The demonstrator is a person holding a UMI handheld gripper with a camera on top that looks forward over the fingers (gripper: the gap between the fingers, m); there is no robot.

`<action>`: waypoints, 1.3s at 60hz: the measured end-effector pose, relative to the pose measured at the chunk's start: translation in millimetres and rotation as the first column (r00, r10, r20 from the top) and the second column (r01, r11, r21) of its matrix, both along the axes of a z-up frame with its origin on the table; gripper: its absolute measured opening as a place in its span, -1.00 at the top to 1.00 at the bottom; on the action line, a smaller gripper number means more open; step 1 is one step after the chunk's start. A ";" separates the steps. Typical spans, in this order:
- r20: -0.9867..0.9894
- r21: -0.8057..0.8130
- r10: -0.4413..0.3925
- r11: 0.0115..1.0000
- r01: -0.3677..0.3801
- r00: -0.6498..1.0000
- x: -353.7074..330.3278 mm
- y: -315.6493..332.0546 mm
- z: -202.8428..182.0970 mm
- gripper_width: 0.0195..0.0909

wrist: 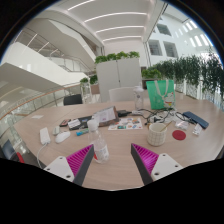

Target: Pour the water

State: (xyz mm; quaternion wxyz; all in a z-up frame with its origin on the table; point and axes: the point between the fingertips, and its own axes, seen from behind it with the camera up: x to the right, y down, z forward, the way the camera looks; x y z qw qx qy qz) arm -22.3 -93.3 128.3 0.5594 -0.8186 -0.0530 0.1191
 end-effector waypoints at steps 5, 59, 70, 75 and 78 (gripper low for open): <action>-0.015 0.009 0.062 0.998 -0.062 0.998 -35.4 19.9 -15.9 -0.78; 0.045 0.044 0.153 0.987 -0.155 0.987 -102.4 131.4 -72.3 0.38; -0.181 0.006 0.098 0.995 -0.099 0.979 -78.5 154.0 -7.3 0.38; -0.404 -0.036 0.012 0.999 -0.029 0.915 -45.4 177.7 26.8 0.38; -0.547 -0.106 -0.057 0.994 -0.002 0.835 -33.8 183.4 41.3 0.38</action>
